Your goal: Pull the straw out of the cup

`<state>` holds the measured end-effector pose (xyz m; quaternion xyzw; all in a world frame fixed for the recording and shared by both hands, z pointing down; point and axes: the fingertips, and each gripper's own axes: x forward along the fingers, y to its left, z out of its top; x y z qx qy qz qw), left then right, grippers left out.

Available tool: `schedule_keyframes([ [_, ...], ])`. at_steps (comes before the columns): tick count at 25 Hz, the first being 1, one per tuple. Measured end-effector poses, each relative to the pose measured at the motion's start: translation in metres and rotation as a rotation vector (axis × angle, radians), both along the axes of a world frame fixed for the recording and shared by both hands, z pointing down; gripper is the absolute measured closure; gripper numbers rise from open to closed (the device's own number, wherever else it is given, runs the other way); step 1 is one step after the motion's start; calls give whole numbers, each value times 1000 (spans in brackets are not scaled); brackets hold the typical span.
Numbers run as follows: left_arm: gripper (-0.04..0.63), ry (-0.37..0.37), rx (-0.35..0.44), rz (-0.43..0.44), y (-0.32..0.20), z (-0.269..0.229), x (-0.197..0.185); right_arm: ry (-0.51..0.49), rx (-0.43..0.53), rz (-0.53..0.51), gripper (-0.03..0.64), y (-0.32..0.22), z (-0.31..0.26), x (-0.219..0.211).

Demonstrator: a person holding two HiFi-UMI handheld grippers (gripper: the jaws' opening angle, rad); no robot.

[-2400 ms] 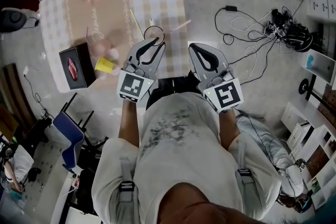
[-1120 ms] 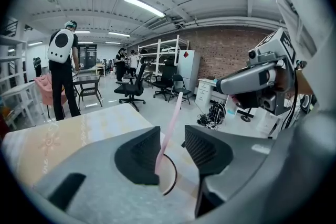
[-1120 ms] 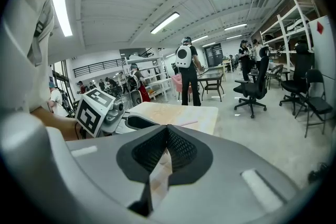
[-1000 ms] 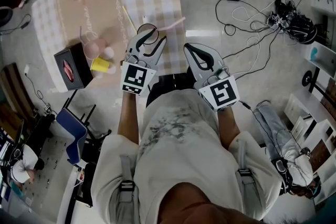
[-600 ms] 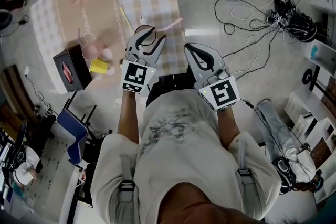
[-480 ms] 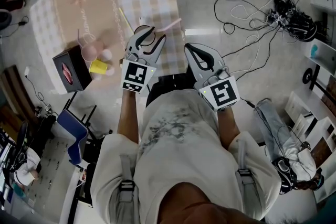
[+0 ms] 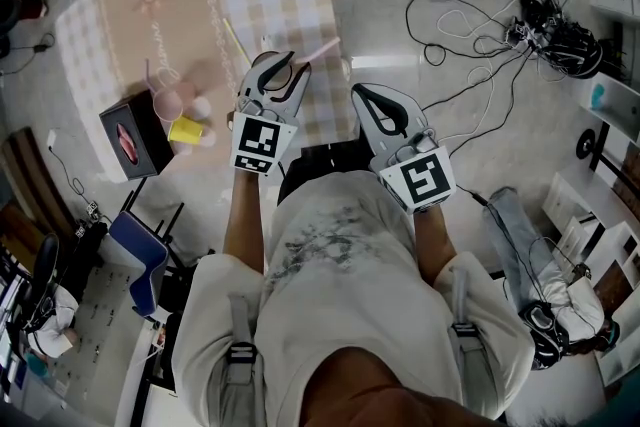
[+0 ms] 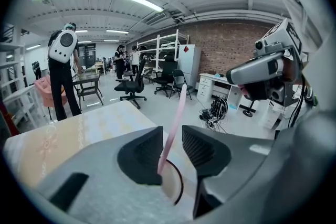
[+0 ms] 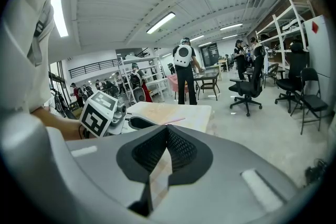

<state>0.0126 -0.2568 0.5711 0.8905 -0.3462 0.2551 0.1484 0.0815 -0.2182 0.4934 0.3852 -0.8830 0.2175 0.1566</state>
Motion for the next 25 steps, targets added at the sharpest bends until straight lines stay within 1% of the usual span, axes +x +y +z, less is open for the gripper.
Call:
schedule_keyframes([
  [10, 526, -5, 7, -9, -2, 2, -1, 4, -1, 8, 607, 0, 2, 3],
  [25, 565, 20, 43, -41, 1, -13, -16, 3, 25, -3, 607, 6, -8, -13],
])
